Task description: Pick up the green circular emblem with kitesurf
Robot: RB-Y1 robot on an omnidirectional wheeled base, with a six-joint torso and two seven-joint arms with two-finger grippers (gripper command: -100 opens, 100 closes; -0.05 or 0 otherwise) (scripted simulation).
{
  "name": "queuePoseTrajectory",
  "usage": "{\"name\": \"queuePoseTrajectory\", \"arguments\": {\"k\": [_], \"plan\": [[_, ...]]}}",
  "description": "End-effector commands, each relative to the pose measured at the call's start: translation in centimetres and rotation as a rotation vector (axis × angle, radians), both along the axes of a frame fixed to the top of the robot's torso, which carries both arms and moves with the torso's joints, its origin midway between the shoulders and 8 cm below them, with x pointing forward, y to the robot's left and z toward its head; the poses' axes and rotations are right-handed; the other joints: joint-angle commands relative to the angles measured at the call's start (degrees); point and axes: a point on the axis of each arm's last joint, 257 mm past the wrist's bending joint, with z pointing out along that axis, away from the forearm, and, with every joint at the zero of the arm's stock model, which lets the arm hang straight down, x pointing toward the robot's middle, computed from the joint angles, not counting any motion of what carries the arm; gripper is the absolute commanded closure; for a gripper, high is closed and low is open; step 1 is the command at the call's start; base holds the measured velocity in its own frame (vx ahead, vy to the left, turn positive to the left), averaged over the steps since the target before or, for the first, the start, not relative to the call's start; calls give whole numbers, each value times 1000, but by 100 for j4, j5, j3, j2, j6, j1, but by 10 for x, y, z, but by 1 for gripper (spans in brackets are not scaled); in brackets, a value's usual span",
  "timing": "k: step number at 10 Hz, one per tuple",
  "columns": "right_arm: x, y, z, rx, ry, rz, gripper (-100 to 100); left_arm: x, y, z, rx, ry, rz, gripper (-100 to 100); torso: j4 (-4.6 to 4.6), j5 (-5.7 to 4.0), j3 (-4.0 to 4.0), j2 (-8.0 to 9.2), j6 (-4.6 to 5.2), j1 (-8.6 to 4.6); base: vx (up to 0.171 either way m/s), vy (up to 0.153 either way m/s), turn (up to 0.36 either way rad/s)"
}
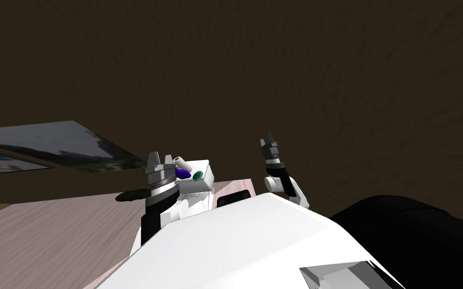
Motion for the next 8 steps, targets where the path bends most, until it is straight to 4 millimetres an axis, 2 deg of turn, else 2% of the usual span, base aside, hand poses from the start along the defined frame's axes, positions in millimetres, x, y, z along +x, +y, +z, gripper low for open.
{"name": "queuePoseTrajectory", "arguments": {"k": [1,4,8], "plan": [[0,0,0,0,0,0,0,4,-2,-5,28,16,-17,-100,0,0,0,0,0,0,-6,6,5],[0,0,0,0,0,0,0,14,0,-26,70,62,-42,-100,1,2,3,5,0,10,-14,21,8],[0,0,0,0,0,0,0,30,20,-68,68,139,-39,-100,1,4,4,7,0,14,-22,29,13]]}}
